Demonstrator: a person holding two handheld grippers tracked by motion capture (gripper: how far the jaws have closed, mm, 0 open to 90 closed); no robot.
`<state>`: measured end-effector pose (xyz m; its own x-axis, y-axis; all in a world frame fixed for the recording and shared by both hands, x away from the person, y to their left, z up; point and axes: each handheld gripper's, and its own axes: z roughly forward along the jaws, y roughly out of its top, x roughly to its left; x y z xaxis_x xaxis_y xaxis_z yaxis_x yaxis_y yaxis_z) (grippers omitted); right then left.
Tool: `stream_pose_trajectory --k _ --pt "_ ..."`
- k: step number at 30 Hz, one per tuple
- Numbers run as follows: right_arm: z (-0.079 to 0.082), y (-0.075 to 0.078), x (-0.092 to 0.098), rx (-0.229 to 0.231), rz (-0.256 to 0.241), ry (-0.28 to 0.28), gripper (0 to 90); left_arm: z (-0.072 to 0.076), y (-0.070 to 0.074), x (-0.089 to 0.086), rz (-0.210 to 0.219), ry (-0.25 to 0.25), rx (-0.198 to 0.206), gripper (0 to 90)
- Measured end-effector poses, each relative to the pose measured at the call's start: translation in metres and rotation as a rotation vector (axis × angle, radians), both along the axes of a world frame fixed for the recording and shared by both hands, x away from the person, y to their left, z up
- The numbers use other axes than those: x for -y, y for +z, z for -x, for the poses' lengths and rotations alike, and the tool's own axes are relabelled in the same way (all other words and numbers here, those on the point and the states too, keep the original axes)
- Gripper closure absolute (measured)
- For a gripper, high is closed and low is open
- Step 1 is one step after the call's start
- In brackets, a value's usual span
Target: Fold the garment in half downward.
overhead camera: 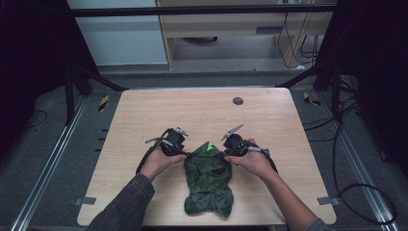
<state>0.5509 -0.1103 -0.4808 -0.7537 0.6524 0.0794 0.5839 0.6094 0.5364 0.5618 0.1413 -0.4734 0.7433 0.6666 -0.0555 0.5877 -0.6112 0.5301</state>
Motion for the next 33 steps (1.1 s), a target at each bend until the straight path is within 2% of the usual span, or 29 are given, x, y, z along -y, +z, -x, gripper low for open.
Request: stream_pose_trajectory --k 4,8,11,14,18,25,33 --pt "0.001 0.0 -0.002 0.005 0.011 0.007 61.6 0.002 -0.004 0.005 -0.008 -0.021 -0.009 51.4" --pt "0.001 0.001 -0.004 0.003 0.023 0.02 63.2 0.004 -0.004 0.007 -0.012 -0.042 -0.001 58.2" --pt "0.001 0.001 -0.005 0.006 0.03 0.027 65.3 0.006 -0.004 0.008 -0.001 -0.051 -0.009 65.3" --pt "0.001 0.001 -0.006 -0.003 0.025 0.036 69.4 0.007 -0.004 0.008 0.006 -0.069 -0.019 70.6" --pt "0.001 0.002 -0.008 -0.027 0.013 0.056 81.3 0.008 -0.005 0.009 0.019 -0.079 -0.03 82.8" --pt "0.0 0.004 -0.008 -0.025 0.013 0.068 84.8 0.006 -0.001 0.006 0.03 -0.077 -0.04 86.9" --pt "-0.001 0.021 -0.008 0.025 -0.016 0.057 85.3 0.005 0.015 0.0 0.034 -0.071 -0.001 87.7"
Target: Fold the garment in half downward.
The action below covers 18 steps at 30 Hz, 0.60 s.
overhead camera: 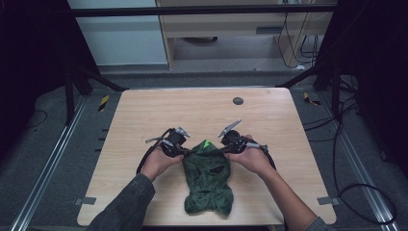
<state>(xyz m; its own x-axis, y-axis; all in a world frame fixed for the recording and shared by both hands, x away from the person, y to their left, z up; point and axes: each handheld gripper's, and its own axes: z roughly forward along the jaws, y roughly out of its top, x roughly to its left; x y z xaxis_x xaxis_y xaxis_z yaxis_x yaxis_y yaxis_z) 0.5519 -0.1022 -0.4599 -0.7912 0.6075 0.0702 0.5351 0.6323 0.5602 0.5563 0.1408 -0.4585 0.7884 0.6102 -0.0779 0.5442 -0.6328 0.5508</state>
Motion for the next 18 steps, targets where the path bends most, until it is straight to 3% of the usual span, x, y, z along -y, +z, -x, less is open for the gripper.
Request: stream_pose_trajectory --k 5,18 --pt "-0.003 0.014 0.0 0.031 -0.017 -0.001 85.3 -0.002 0.01 -0.002 0.012 0.006 0.027 87.8" --pt "-0.012 0.028 -0.004 0.06 -0.024 0.006 85.3 -0.008 0.024 -0.006 0.02 0.02 0.056 87.8"
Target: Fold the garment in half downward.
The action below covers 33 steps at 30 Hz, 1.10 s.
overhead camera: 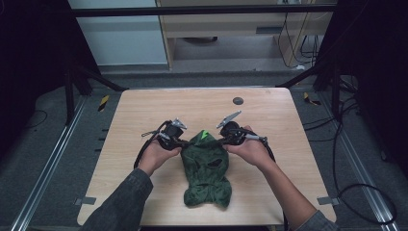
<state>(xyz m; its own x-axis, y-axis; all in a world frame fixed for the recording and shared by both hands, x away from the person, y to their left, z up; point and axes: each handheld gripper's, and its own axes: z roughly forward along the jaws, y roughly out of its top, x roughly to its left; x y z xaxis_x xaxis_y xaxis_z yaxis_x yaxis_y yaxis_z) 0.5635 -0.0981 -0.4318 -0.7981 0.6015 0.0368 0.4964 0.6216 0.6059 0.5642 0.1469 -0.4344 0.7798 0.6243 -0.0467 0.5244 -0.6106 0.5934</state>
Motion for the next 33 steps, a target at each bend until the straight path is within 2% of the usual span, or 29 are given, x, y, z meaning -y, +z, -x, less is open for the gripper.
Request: stream_pose_trajectory --k 9,17,33 --pt "-0.004 0.013 0.001 0.034 -0.011 -0.003 85.2 -0.005 0.019 -0.002 0.005 0.003 0.035 87.8" --pt "-0.007 0.019 0.001 0.05 -0.014 -0.006 85.1 -0.008 0.029 0.0 -0.001 -0.004 0.053 87.8" --pt "-0.008 0.026 0.002 0.065 -0.046 0.009 85.0 -0.008 0.039 -0.003 0.01 0.004 0.067 87.9"
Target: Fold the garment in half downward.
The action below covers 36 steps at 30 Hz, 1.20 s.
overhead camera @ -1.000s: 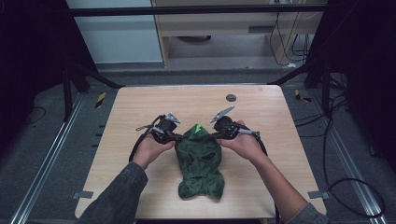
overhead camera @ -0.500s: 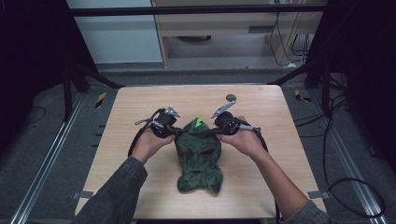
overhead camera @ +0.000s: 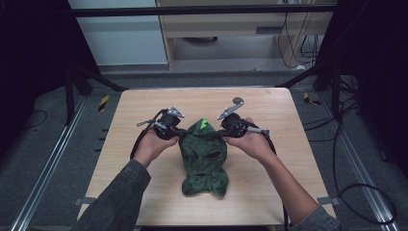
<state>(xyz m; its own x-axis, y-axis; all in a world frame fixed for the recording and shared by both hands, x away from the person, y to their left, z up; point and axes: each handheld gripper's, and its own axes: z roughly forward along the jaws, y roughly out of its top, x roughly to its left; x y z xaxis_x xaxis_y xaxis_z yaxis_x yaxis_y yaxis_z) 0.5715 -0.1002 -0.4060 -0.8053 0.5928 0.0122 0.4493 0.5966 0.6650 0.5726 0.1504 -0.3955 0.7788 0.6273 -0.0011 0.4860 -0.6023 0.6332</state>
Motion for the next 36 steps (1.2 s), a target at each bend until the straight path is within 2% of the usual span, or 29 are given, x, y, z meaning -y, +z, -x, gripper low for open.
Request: stream_pose_trajectory --k 5,12,21,26,36 --pt "0.0 0.002 -0.001 0.004 0.006 0.003 85.0 -0.001 0.001 0.0 -0.003 0.0 0.002 87.9" --pt "-0.004 0.009 -0.003 0.029 0.02 -0.001 84.9 -0.002 0.01 0.0 -0.001 -0.001 0.018 87.9" --pt "-0.007 0.01 -0.005 0.036 0.039 0.003 84.9 -0.002 0.01 -0.001 0.0 0.004 0.022 87.8" --pt "-0.012 0.018 -0.008 0.054 0.037 0.0 84.9 -0.007 0.016 -0.004 0.016 0.02 0.029 87.8" --pt "-0.021 0.021 -0.012 0.061 0.054 -0.01 84.9 -0.014 0.018 -0.004 0.009 0.035 0.03 87.8"
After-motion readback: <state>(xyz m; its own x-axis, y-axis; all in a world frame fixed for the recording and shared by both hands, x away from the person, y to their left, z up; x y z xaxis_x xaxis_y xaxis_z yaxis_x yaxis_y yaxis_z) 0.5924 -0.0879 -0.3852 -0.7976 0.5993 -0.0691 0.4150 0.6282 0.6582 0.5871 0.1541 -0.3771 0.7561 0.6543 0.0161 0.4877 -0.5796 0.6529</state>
